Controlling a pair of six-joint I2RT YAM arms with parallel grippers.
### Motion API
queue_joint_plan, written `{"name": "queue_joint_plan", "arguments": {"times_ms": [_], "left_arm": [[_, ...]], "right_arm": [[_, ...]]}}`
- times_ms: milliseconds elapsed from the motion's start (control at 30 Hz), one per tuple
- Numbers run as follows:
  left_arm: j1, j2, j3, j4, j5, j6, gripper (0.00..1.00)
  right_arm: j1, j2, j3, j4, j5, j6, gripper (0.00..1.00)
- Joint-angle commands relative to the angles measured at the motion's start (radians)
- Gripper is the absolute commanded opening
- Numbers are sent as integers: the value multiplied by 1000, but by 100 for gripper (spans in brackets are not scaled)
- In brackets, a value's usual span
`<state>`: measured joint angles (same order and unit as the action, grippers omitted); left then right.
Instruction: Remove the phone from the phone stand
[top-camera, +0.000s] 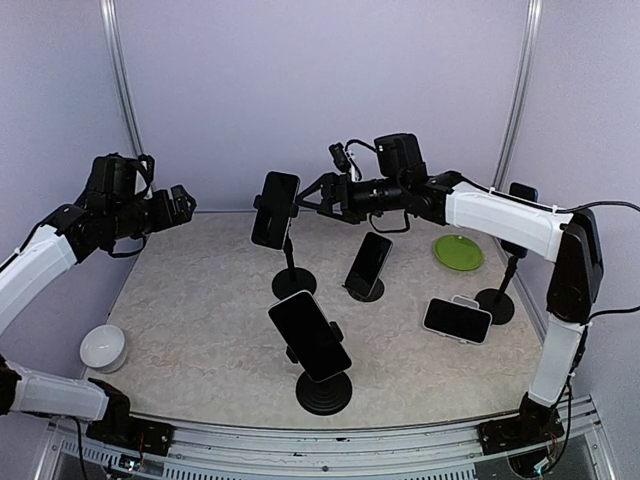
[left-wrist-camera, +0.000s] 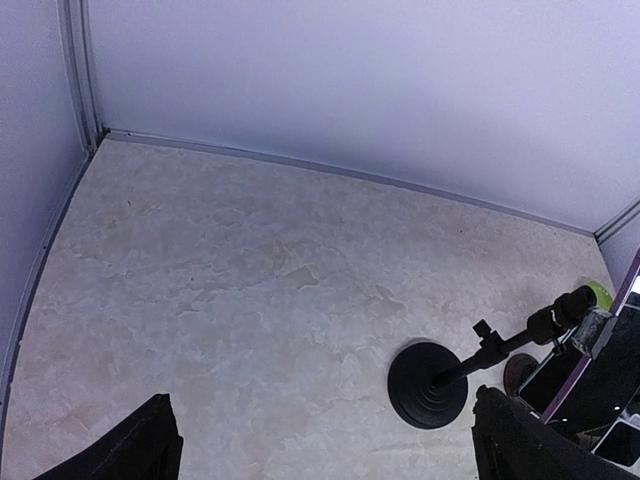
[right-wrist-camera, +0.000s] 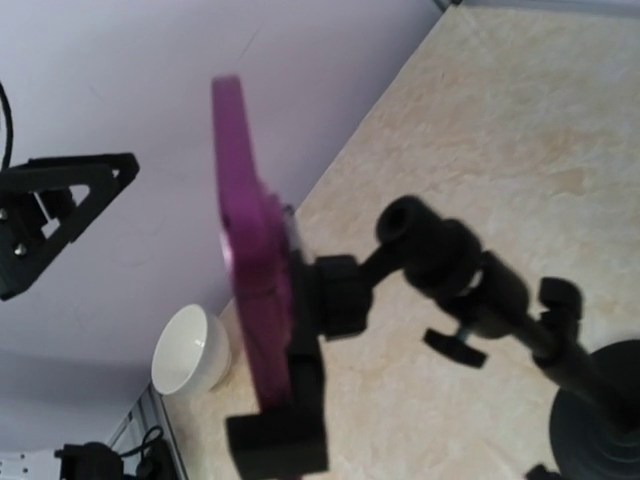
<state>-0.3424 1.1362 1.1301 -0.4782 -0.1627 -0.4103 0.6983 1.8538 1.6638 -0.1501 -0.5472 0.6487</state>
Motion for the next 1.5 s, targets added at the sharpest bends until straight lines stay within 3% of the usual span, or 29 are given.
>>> {"name": "queue_joint_plan", "arguments": {"times_ms": [0,500,667,900,1067,1267,1467], "left_arm": [[-19,16,-5,34,9,21,99],[-26,68,16,55,-22,57,99],[-26,90,32,53,-30,79,99],[-26,114,58,54,-17,102,99],[-32,109,57,88,79,123,99],[-99,145,75,99,210,146,99],[-218,224,111,109,198,129,99]], "right_arm": [[29,40,52,-12,-20,8,88],[48,138,134,-3,-43,60,66],[52,160,163,-2,-59,68,47],[56,169,181,-23,-78,56,32],[56,153,183,-36,-77,46,19],[56,121,199,-58,-74,33,7],[56,87,188,-65,-77,34,1]]}}
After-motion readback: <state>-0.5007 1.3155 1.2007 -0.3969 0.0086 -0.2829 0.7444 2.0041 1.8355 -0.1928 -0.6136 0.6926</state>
